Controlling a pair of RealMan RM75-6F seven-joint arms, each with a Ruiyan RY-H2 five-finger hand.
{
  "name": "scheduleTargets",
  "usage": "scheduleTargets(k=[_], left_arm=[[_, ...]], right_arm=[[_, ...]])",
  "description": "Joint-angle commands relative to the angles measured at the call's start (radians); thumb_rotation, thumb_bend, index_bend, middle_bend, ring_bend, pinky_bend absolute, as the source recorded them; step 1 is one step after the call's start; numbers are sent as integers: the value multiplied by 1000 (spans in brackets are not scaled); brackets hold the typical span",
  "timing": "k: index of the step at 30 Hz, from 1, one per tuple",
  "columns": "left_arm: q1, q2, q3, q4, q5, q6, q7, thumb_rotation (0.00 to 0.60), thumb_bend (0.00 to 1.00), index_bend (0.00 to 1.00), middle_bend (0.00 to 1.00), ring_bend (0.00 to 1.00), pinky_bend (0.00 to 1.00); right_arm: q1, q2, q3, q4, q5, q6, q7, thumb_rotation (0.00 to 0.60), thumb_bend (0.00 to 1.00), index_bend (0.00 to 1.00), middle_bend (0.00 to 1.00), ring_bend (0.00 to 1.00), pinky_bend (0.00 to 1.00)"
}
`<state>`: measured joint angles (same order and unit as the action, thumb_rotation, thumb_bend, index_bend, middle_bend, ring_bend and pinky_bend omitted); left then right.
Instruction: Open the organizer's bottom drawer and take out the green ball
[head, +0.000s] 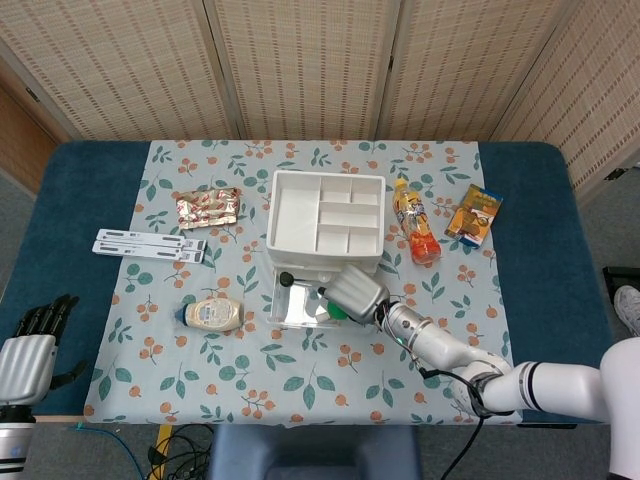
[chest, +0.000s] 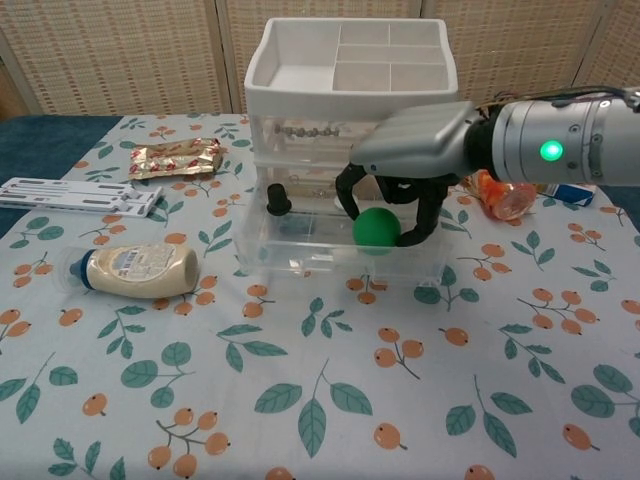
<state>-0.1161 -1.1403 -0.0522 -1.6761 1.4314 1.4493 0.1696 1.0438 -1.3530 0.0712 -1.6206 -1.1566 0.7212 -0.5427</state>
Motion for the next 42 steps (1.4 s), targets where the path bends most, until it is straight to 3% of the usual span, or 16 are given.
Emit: scheduleTargets(k=[1,11,23,33,42], left_arm=[[0,1,-1,-1,0,0,1,600,177,100,118,136,129],[-6,1,-2,-10,7,-3,8,600,177,100,118,136,129],[-15,0,0,-27,25,-6,22,600,177,100,118,136,129],[-17,-3,4,-38,35,-3,29,600,177,100,118,136,129],[-11,1,8,-36,32,0,25,600,178,100,118,136,129]], right_arm=[[-10,12,7,-17,-19,24,20,600,361,490,998,1000,1000],[-107,124,2,-167,-179,187,116,600,369,490,998,1000,1000],[-310,241,-101,-197,-293,357,237,600,371,489,998,1000,1000],[-391,135,-143,-62,-256,303,360,600,387,490,997,1000,1000],[-404,7,-108,60,-199,242,416,600,388,490,995,1000,1000]])
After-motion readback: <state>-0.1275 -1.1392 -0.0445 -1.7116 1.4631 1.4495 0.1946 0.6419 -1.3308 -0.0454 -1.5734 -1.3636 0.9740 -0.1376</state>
